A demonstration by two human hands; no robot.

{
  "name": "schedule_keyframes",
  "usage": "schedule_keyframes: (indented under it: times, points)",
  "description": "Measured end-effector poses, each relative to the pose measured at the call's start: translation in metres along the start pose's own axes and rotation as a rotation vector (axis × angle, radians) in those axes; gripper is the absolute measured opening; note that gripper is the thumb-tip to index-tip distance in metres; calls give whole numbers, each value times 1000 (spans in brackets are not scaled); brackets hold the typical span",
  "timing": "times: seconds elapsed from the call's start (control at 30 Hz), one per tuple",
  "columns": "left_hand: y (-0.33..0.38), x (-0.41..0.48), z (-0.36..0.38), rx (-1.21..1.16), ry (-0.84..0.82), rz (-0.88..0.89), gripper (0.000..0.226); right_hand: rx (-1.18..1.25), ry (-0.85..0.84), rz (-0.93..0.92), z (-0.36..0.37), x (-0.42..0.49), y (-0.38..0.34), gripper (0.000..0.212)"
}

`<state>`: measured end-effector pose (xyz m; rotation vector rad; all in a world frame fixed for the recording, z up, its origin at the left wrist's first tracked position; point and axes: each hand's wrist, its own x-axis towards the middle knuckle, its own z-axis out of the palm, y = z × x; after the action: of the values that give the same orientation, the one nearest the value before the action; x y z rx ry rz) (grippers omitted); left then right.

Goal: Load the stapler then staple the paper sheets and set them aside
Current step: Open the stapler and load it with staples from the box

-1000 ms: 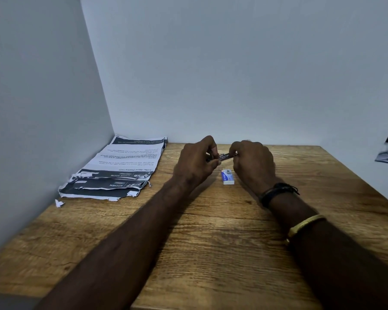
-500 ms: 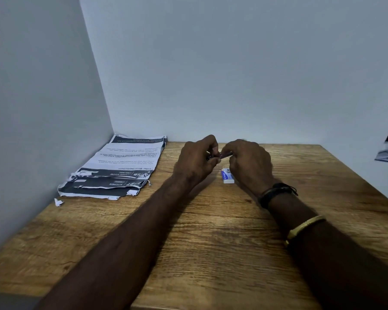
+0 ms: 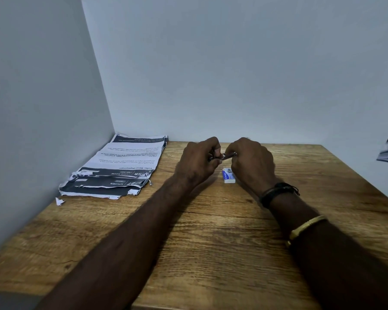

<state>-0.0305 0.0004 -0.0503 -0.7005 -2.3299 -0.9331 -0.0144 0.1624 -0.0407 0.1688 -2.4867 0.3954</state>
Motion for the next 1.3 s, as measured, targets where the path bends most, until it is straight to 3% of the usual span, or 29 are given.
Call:
schedule_keyframes:
  times: [0.53, 0.97, 1.17, 1.3]
  points:
    - [3, 0, 4, 13, -103, -48, 23, -37, -60, -18, -2, 1, -6, 21]
    - [4, -4, 6, 6, -132, -125, 27, 306, -250, 226, -4, 1, -3, 21]
    - [7, -5, 6, -4, -147, -153, 36, 282, -289, 294, -11, 5, -11, 33]
    - [9, -6, 5, 4, -135, -139, 41, 171, -324, 329, -11, 11, -14, 26]
